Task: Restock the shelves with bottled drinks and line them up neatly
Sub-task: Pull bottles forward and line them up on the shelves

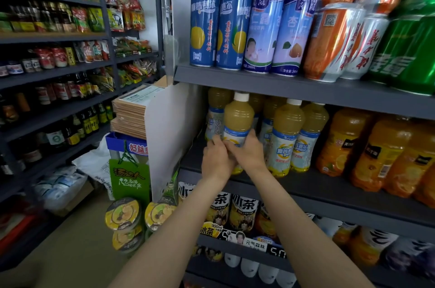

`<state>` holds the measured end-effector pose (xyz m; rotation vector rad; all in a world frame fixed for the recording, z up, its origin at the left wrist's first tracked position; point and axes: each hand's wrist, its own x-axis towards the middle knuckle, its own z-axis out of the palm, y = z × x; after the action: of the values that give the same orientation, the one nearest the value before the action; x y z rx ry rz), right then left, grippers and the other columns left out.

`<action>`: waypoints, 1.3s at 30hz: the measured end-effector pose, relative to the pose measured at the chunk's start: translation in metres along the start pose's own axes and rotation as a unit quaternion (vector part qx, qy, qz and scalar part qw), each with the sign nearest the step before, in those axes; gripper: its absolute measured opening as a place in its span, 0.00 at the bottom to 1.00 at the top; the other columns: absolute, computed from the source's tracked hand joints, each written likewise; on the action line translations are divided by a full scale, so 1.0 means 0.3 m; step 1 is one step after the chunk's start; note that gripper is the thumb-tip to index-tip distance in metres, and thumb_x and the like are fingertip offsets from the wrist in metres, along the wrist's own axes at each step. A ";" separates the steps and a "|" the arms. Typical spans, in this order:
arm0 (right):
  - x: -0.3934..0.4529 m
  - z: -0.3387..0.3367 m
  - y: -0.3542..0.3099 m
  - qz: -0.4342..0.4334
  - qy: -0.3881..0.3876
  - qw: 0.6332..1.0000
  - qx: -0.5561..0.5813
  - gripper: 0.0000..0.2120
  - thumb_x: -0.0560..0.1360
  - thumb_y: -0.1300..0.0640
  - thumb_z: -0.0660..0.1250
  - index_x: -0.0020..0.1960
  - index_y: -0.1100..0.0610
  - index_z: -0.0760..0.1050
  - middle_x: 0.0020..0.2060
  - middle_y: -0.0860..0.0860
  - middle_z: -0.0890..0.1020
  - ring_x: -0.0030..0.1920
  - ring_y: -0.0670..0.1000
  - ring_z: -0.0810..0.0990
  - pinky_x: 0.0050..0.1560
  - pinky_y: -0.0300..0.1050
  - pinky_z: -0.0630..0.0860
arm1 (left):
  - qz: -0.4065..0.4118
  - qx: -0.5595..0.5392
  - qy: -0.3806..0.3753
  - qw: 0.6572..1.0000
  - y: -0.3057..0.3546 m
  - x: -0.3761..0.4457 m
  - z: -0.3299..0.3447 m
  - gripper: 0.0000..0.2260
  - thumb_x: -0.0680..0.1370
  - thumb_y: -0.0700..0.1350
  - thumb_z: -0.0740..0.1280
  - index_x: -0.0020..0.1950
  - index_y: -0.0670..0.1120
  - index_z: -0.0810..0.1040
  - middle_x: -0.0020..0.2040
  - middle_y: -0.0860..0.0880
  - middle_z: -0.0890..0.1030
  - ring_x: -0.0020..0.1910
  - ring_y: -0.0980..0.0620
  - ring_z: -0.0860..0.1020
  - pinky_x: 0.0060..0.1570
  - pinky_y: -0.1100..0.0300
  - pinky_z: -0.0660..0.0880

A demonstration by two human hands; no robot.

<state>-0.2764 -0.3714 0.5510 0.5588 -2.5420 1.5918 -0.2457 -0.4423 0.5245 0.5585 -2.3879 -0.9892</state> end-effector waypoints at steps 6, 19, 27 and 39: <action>0.085 -0.008 0.053 0.027 0.074 0.997 -0.024 0.28 0.71 0.57 0.72 0.64 0.66 0.64 0.60 0.62 0.74 0.63 0.59 0.72 0.61 0.47 0.69 | -0.012 -0.158 0.007 0.987 -0.076 0.091 -0.019 0.17 0.73 0.39 0.69 0.59 0.39 0.69 0.58 0.42 0.76 0.58 0.46 0.75 0.55 0.59 0.70; 0.131 0.007 0.101 -0.001 0.099 0.991 -0.088 0.32 0.70 0.56 0.72 0.66 0.67 0.62 0.66 0.64 0.67 0.68 0.61 0.65 0.66 0.49 0.65 | -0.037 -0.065 0.076 0.994 -0.081 0.297 0.101 0.29 0.72 0.35 0.69 0.70 0.36 0.60 0.64 0.36 0.70 0.63 0.39 0.70 0.62 0.48 0.69; 0.127 0.010 0.097 0.001 0.099 0.990 -0.103 0.33 0.71 0.54 0.71 0.67 0.68 0.60 0.68 0.64 0.65 0.69 0.60 0.64 0.68 0.50 0.64 | -0.082 -0.064 0.077 0.992 -0.095 0.259 0.126 0.28 0.71 0.47 0.72 0.66 0.39 0.68 0.63 0.37 0.65 0.63 0.38 0.63 0.59 0.50 0.65; 0.123 0.010 0.086 0.003 0.098 0.989 -0.111 0.32 0.71 0.53 0.71 0.67 0.68 0.61 0.68 0.64 0.64 0.69 0.61 0.63 0.67 0.47 0.62 | -0.054 -0.098 0.023 0.993 -0.117 0.269 0.102 0.28 0.67 0.48 0.76 0.64 0.41 0.72 0.59 0.40 0.75 0.61 0.42 0.71 0.55 0.54 0.71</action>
<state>-0.3193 -0.3735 0.5376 0.3513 -2.5275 1.2702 -0.3212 -0.4922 0.5027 0.6355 -2.2069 -1.2285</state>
